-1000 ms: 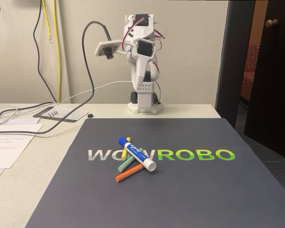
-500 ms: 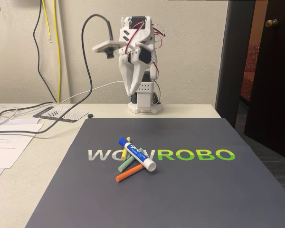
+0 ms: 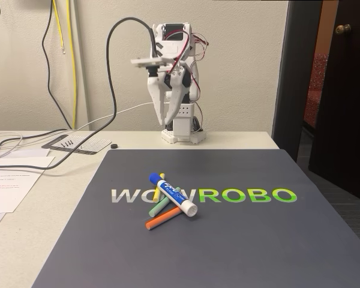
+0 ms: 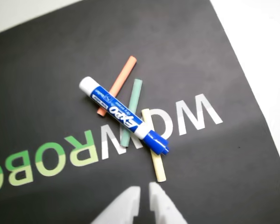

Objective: Pick up the blue marker.

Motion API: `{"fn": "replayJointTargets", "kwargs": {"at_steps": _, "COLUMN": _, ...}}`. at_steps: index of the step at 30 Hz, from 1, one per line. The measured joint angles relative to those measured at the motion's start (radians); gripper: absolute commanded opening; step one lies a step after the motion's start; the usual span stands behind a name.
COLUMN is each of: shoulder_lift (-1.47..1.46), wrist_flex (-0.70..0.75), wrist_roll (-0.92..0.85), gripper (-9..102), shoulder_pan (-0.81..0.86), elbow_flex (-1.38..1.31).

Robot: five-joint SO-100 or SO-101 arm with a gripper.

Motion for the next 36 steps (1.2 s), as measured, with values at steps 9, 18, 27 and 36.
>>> {"fn": "replayJointTargets", "kwargs": {"at_steps": 9, "shoulder_lift": -0.097, "wrist_flex": -0.104, "wrist_roll": -0.095, "gripper": 2, "shoulder_pan": -0.044, "elbow_flex": 0.0}}
{"fn": "replayJointTargets", "kwargs": {"at_steps": 18, "shoulder_lift": -0.186, "wrist_flex": -0.249, "wrist_roll": -0.147, "gripper": 2, "shoulder_pan": -0.075, "elbow_flex": 0.0}}
{"fn": "replayJointTargets", "kwargs": {"at_steps": 27, "shoulder_lift": -0.304, "wrist_flex": -0.305, "wrist_roll": -0.229, "gripper": 5, "shoulder_pan": -0.075, "elbow_flex": -0.052}}
{"fn": "replayJointTargets", "kwargs": {"at_steps": 36, "shoulder_lift": -0.368, "wrist_flex": -0.307, "wrist_roll": -0.287, "gripper": 25, "shoulder_pan": -0.049, "elbow_flex": -0.1}}
